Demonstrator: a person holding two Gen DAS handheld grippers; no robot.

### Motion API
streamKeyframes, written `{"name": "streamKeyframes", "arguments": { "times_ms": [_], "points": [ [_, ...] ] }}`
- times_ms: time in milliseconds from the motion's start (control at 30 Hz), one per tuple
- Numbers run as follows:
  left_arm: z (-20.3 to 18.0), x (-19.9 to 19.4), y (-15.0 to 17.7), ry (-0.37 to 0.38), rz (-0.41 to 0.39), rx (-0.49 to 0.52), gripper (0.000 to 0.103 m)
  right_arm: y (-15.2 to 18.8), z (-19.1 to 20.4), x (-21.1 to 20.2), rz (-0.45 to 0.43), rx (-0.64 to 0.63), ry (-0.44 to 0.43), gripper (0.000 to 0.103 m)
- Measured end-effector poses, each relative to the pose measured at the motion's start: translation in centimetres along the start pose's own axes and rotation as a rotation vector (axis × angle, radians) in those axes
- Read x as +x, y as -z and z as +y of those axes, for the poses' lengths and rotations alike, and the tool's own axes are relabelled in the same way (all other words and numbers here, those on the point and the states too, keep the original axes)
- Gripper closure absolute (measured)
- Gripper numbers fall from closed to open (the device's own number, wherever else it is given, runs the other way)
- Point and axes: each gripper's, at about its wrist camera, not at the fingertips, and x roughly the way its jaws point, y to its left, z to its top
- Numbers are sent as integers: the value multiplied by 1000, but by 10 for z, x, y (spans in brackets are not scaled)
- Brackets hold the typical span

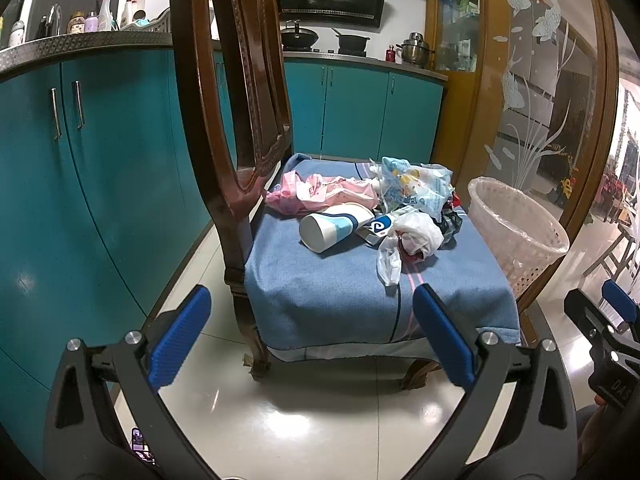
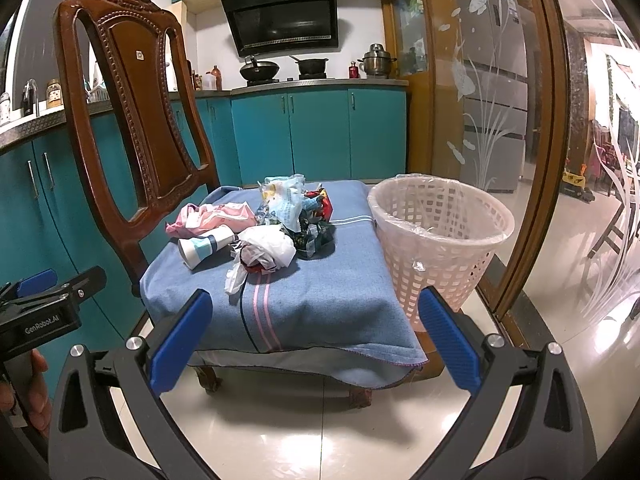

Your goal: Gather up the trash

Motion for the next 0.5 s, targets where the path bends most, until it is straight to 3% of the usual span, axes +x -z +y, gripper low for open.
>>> {"name": "streamKeyframes", "arguments": {
  "times_ms": [500],
  "points": [
    [0,0,0,-4,2,5,3,0,1,0,0,1,-2,3]
  ]
}}
